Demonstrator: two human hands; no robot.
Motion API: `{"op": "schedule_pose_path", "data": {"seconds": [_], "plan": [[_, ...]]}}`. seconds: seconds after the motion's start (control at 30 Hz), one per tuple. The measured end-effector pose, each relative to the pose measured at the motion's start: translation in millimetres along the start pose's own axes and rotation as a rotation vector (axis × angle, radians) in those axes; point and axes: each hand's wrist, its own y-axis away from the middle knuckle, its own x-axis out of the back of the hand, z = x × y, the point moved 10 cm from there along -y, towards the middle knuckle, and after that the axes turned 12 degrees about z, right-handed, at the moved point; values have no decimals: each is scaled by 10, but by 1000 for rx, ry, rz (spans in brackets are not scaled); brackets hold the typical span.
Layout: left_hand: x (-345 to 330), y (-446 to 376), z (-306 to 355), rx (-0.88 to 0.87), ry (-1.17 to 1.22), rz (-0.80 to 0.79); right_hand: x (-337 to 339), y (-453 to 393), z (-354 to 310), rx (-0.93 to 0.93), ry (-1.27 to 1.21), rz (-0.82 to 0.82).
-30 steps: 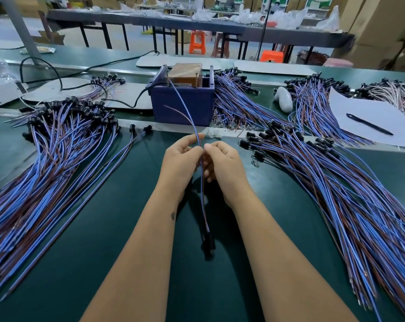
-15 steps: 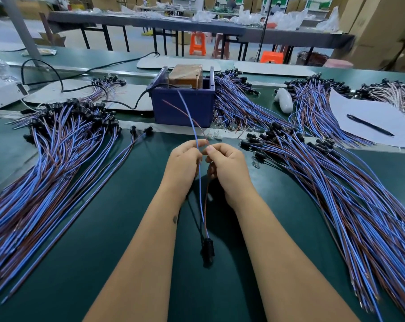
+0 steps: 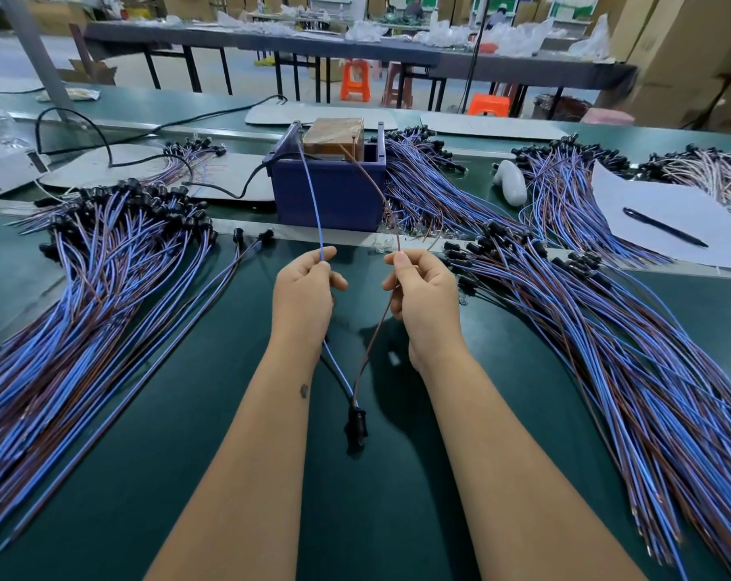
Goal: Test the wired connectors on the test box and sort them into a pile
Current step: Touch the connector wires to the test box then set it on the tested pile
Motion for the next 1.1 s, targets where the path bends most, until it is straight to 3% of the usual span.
{"op": "schedule_pose_path", "data": {"seconds": [0.83, 1.1], "plan": [[-16, -167, -151, 6, -140, -24, 15, -21, 59, -71, -7, -5], [34, -156, -137, 13, -70, 34, 21, -41, 80, -84, -3, 14]]}}
